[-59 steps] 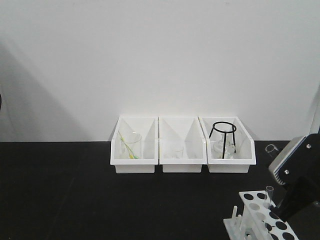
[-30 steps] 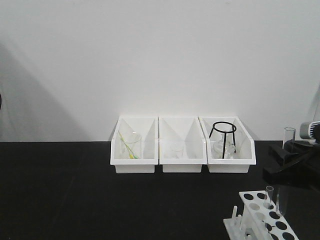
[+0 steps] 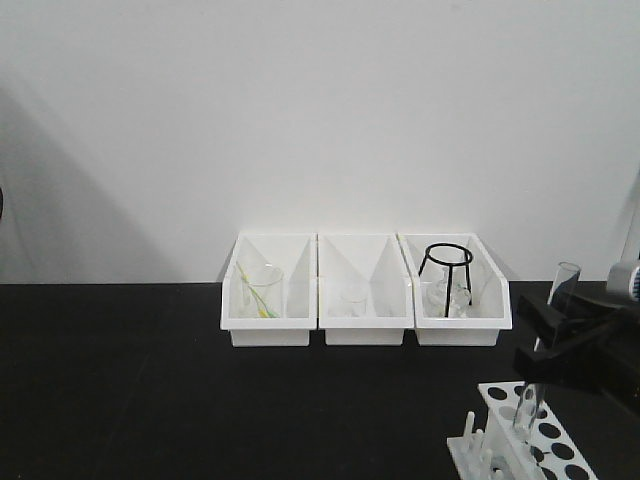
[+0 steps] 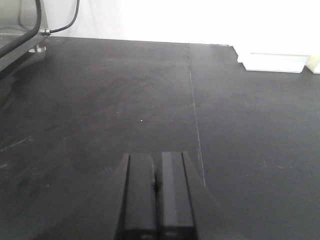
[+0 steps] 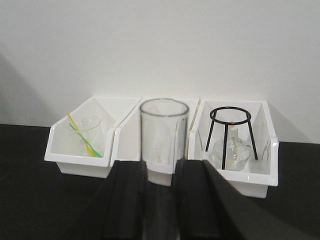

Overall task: Flip and reinsert test tube from rack
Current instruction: 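Lower the test tube into a rack hole and open the right gripper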

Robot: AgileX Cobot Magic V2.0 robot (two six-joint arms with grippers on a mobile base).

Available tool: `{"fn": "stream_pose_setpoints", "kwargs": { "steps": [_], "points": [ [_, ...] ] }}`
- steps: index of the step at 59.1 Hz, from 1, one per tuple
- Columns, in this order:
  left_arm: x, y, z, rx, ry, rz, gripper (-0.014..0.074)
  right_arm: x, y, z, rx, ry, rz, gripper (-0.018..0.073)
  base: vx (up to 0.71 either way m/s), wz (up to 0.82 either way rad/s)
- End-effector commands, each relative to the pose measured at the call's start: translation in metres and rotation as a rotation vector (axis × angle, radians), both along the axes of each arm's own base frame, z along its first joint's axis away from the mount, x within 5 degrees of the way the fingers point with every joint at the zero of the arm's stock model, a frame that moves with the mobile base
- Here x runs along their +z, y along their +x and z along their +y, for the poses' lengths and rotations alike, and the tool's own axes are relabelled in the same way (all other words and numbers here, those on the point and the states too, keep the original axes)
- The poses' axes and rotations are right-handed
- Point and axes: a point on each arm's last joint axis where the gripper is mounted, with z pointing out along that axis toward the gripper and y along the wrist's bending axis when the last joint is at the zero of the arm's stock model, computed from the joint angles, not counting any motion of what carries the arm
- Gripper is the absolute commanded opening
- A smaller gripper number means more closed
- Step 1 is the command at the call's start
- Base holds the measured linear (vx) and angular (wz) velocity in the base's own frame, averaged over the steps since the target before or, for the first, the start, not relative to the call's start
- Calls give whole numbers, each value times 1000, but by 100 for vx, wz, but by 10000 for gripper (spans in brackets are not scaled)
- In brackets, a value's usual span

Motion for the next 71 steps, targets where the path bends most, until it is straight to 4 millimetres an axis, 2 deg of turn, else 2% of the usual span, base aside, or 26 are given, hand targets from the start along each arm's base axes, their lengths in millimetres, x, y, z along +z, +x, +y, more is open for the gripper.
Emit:
{"fn": "stream_pose_setpoints", "kwargs": {
  "steps": [1,10,18,32,49,71],
  "points": [
    [8,1,-1,-11,3,-98,-6,12,0,-5,-5,18,-149,64,0,0],
    [8,1,-1,-11,3,-98,-6,9,5,-10,-30,-72,-172,64,0,0],
    [8,1,-1,-11,3,-98,-6,3,10,-13,-72,-30,-146,64,0,0],
    [8,1,-1,-11,3,-98,-6,-27,31,-11,-51,-14,-122,64,0,0],
    [8,1,-1,-11,3,-98,-6,-27,30,-10,-46,-20,-116,64,0,0],
    [8,1,-1,-11,3,-98,-6,-56,40,-8,-25,-50,-11,75,0,0]
  ]
}}
